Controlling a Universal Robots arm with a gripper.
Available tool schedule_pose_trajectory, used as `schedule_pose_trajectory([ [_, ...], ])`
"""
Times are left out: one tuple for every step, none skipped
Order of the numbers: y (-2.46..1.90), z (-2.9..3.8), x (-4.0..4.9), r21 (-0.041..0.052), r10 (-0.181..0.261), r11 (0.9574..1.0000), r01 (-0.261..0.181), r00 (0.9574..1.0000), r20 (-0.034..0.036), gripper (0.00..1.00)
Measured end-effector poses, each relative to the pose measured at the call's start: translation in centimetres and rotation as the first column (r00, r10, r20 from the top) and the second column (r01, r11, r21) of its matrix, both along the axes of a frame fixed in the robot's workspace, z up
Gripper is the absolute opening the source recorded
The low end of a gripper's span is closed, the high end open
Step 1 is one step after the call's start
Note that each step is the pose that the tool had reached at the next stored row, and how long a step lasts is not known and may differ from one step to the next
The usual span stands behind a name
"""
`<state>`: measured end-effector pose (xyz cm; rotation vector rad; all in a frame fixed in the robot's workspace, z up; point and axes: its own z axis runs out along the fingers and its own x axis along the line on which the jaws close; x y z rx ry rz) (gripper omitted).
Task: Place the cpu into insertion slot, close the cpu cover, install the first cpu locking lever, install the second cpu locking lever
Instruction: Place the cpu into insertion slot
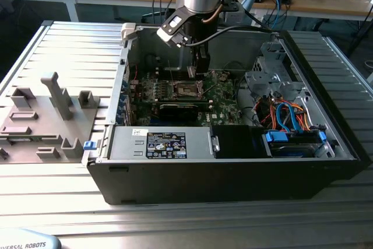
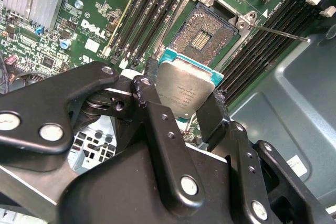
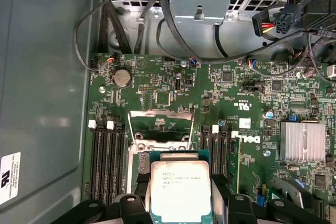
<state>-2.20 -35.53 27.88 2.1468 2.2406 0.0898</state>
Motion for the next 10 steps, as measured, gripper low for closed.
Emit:
schedule_pose_trajectory([
  [0.0, 0.0, 0.0, 0.0, 0.0, 1.0, 0.0, 1.0, 0.0, 0.54],
  [0.0, 0.0, 0.0, 0.0, -0.001, 1.0, 0.001, 1.0, 0.0, 0.54],
  [0.0, 0.0, 0.0, 0.0, -0.002, 1.0, 0.002, 1.0, 0.0, 0.54],
  [0.0, -0.01, 0.0, 0.0, -0.002, 1.0, 0.002, 1.0, 0.0, 0.54],
  [0.0, -0.01, 0.0, 0.0001, -0.003, 1.0, 0.003, 1.0, 0.0, 0.54],
  [0.0, -0.01, 0.0, 0.0, -0.004, 1.0, 0.004, 1.0, 0.0, 0.54],
  [0.0, -0.01, 0.0, 0.0001, -0.004, 1.0, 0.004, 1.0, 0.0, 0.54],
  [0.0, -0.01, 0.0, 0.0, -0.005, 1.0, 0.005, 1.0, 0.0, 0.54],
  [0.0, -0.01, 0.0, 0.0, -0.005, 1.0, 0.005, 1.0, 0.0, 0.54],
  [0.0, -0.01, 0.0, 0.0, -0.006, 1.0, 0.006, 1.0, 0.0, 0.54],
])
